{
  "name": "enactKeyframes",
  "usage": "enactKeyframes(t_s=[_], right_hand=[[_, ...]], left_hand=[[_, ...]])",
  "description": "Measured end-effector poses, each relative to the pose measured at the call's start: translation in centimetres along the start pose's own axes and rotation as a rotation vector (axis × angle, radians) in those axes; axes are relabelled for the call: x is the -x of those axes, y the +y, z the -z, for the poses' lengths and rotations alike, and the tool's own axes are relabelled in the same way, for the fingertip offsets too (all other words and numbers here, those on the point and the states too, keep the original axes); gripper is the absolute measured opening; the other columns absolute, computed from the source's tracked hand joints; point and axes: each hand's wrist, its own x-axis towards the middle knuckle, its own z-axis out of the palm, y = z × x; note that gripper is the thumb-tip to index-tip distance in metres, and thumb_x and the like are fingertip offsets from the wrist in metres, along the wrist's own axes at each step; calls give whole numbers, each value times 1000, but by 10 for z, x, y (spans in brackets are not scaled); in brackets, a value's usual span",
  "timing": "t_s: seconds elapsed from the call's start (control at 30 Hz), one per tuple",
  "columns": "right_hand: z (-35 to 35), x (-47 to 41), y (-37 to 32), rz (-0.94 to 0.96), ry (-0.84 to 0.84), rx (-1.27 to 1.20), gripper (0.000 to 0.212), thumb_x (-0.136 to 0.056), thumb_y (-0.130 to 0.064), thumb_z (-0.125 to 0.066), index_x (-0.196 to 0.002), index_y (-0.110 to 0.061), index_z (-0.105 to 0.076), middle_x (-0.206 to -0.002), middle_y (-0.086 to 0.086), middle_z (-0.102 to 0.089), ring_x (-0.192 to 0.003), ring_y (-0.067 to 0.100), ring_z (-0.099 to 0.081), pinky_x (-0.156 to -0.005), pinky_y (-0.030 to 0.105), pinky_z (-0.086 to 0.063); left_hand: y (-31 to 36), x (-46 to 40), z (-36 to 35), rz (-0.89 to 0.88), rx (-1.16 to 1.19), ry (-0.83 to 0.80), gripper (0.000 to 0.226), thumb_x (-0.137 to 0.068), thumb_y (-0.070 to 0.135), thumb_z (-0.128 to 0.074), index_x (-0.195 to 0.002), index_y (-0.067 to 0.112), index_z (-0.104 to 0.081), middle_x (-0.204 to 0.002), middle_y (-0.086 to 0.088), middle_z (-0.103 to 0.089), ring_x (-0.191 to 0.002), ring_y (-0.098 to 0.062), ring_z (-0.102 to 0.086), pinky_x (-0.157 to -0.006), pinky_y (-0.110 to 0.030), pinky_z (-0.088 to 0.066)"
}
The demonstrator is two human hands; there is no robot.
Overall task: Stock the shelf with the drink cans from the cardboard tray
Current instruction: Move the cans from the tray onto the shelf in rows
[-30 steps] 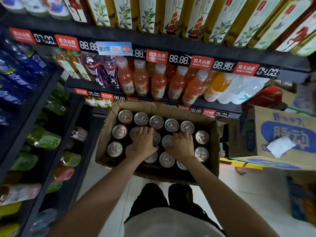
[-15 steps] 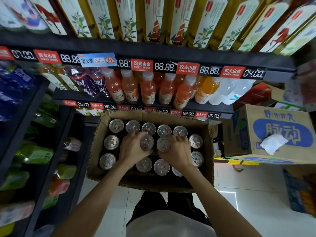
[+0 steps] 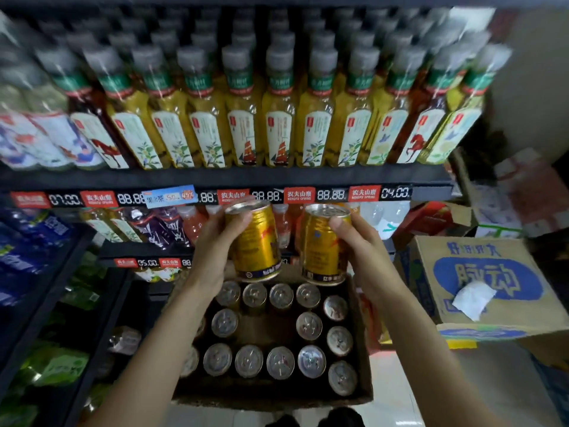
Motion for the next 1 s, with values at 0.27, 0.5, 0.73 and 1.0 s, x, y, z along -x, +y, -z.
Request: enactKeyframes(t_s=[0.27, 0.5, 0.73, 1.0], right_hand=[[71, 4, -130, 257, -95, 211, 28, -68, -45, -56, -88, -27, -63, -72, -23, -71, -70, -7, -66, -58, 4, -46], [128, -8, -231, 424, -146, 322, 54, -58, -60, -56, -89, -17, -69, -82, -1, -74, -76, 10, -70, -71, 20, -54], [172, -62, -309, 618, -66, 379, 71, -58, -67, -56, -105, -14, -63, -99, 6, -70, -93, 19, -67, -79, 31, -51], [195, -158, -360, 703, 69, 461, 44, -82, -49, -61, -106, -13, -54, -103, 6, -63, -93, 19, -61, -80, 31, -49]], left_hand=[[126, -33, -83, -458, -279, -153, 34, -66, 45, -65, -98, 34, -66, -94, 12, -71, -92, -9, -66, -76, -22, -51], [204, -46, -155, -711, -557, -53, 41, -64, 60, -60, -94, 33, -66, -89, 14, -69, -82, -1, -65, -70, -23, -53], [262, -100, -222, -923, -591, 185, 54, -62, 68, -58, -103, 34, -56, -102, 18, -63, -95, -1, -60, -83, -28, -50], [296, -197, -261, -873, -854, 242, 45, -85, 55, -53, -122, 30, -52, -119, 10, -59, -110, -12, -54, -79, -20, -41]])
